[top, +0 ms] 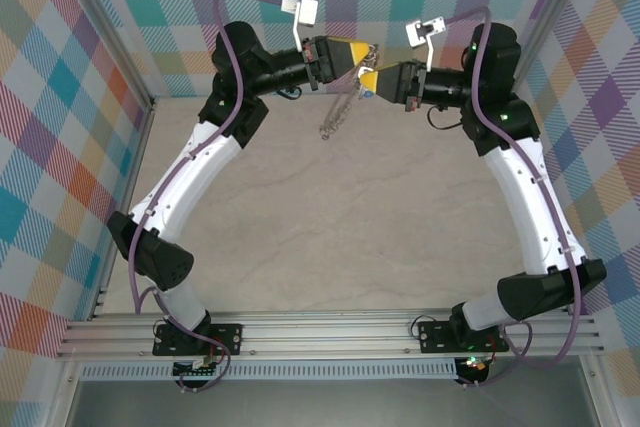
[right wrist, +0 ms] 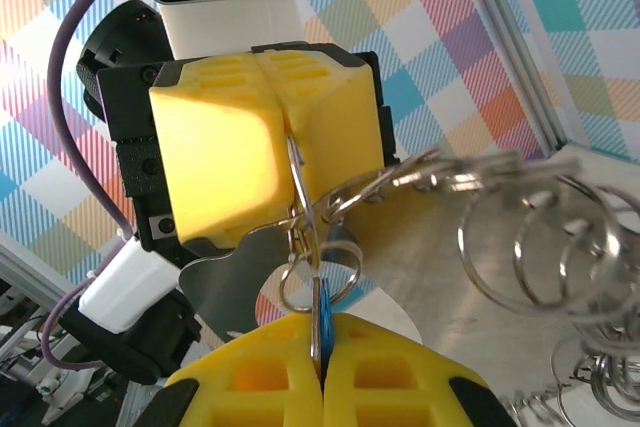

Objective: Put the keys on the keyring

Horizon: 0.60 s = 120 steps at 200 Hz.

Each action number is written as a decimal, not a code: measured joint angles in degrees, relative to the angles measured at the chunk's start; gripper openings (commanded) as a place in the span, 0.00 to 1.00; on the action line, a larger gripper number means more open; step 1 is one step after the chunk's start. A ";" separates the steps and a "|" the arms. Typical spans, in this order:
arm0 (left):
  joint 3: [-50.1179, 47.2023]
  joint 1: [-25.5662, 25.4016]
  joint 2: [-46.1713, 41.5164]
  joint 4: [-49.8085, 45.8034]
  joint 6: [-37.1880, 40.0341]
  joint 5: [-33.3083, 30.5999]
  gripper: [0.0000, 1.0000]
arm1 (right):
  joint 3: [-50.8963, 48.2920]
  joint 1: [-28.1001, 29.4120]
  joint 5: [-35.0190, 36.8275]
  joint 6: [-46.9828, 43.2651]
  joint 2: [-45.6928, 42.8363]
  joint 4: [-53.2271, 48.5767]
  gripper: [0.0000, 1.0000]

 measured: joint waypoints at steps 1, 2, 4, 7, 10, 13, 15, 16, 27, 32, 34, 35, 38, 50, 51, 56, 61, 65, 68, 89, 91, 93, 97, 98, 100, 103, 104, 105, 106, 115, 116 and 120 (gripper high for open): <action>0.00 0.00 -0.02 -0.04 0.07 0.00 0.00 | 0.00 -0.07 0.02 -0.04 -0.04 -0.11 0.00; -0.02 0.00 -0.09 -0.13 0.17 0.02 0.00 | 0.00 -0.17 0.02 -0.13 -0.17 -0.35 0.00; -0.07 0.00 -0.13 -0.20 0.31 0.02 0.00 | -0.04 -0.31 0.04 -0.22 -0.31 -0.55 0.00; -0.13 -0.02 -0.24 -0.39 0.59 0.02 0.00 | -0.13 -0.63 0.15 -0.55 -0.61 -0.98 0.00; -0.15 -0.04 -0.37 -0.68 0.83 0.02 0.00 | -0.22 -0.87 0.24 -0.61 -0.92 -1.36 0.00; -0.20 -0.04 -0.46 -0.96 1.11 0.02 0.00 | -0.35 -1.14 0.26 -0.85 -1.20 -1.66 0.00; -0.20 -0.04 -0.55 -1.18 1.27 0.02 0.00 | -0.48 -1.33 0.28 -0.94 -1.46 -1.90 0.00; -0.20 -0.04 -0.57 -1.25 1.29 0.02 0.00 | -0.52 -1.40 0.28 -0.94 -1.53 -1.97 0.00; -0.22 -0.04 -0.90 -2.45 2.12 0.20 0.00 | -0.85 -2.38 0.44 -1.38 -2.67 -2.84 0.00; -0.22 -0.09 -1.03 -2.86 2.60 0.24 0.00 | -0.85 -2.73 0.46 -1.49 -3.06 -3.13 0.00; -0.22 -0.11 -1.07 -3.02 2.71 0.24 0.00 | -0.85 -2.86 0.46 -1.60 -3.21 -3.23 0.00; -0.22 -0.11 -1.07 -3.08 2.78 0.24 0.00 | -0.85 -2.91 0.46 -1.60 -3.26 -3.26 0.00; -0.22 -0.11 -1.11 -3.19 3.02 0.28 0.00 | -0.85 -3.13 0.46 -1.75 -3.48 -3.41 0.00; -0.22 -0.39 -1.27 -4.07 3.82 0.39 0.00 | -0.83 -3.69 0.44 -2.23 -4.07 -4.17 0.00; -0.24 -0.39 -1.31 -4.17 3.96 0.42 0.00 | -0.83 -3.76 0.42 -2.29 -4.11 -4.31 0.00; -0.26 -0.48 -1.38 -4.42 4.24 0.44 0.00 | -0.83 -3.87 0.44 -2.45 -4.24 -4.70 0.00; -0.26 -0.48 -1.44 -4.63 4.50 0.48 0.00 | -0.79 -4.09 0.44 -2.60 -4.31 -5.16 0.00; -0.31 -0.48 -1.49 -4.83 4.70 0.48 0.00 | -0.63 -4.17 0.44 -2.69 -4.31 -5.51 0.00; -0.33 -0.48 -1.51 -5.14 4.90 0.48 0.00 | -0.52 -4.20 0.44 -2.80 -4.28 -5.79 0.00; -0.87 -0.48 -1.95 -6.10 5.92 0.48 0.00 | 0.74 -4.39 0.46 -3.96 -3.93 -8.07 0.00; -0.96 -0.48 -2.03 -6.12 5.95 0.48 0.00 | 0.92 -4.44 0.46 -4.04 -3.85 -8.26 0.00; -1.03 -0.48 -2.08 -6.14 5.99 0.48 0.00 | 1.11 -4.48 0.46 -4.11 -3.82 -8.44 0.00; -1.18 -0.48 -2.16 -6.19 6.14 0.50 0.00 | 1.46 -4.55 0.48 -4.24 -3.74 -8.72 0.00; -1.25 -0.48 -2.21 -6.19 6.14 0.50 0.00 | 1.51 -4.57 0.48 -4.28 -3.74 -8.76 0.00; -1.31 -0.48 -2.25 -6.16 6.19 0.50 0.00 | 1.70 -4.59 0.52 -4.39 -3.69 -8.87 0.00; -1.46 -0.48 -2.36 -6.25 6.29 0.50 0.00 | 1.90 -4.66 0.52 -4.44 -3.61 -9.01 0.00; -1.49 -0.48 -2.38 -6.27 6.32 0.50 0.00 | 2.05 -4.70 0.52 -4.48 -3.58 -9.01 0.00; -1.55 -0.48 -2.43 -6.27 6.34 0.50 0.00 | 2.10 -4.70 0.52 -4.55 -3.58 -9.05 0.00; -1.60 -0.48 -2.45 -6.27 6.34 0.50 0.00 | 2.19 -4.70 0.55 -4.63 -3.54 -9.11 0.00; -1.81 -0.55 -2.67 -6.51 6.54 0.50 0.00 | 2.75 -4.79 0.61 -4.87 -3.39 -9.44 0.00; -1.84 -0.55 -2.71 -6.60 6.58 0.50 0.00 | 2.80 -4.81 0.63 -4.92 -3.37 -9.46 0.00; -1.86 -0.61 -2.78 -6.73 6.60 0.48 0.00 | 2.99 -4.79 0.61 -5.03 -3.30 -9.60 0.00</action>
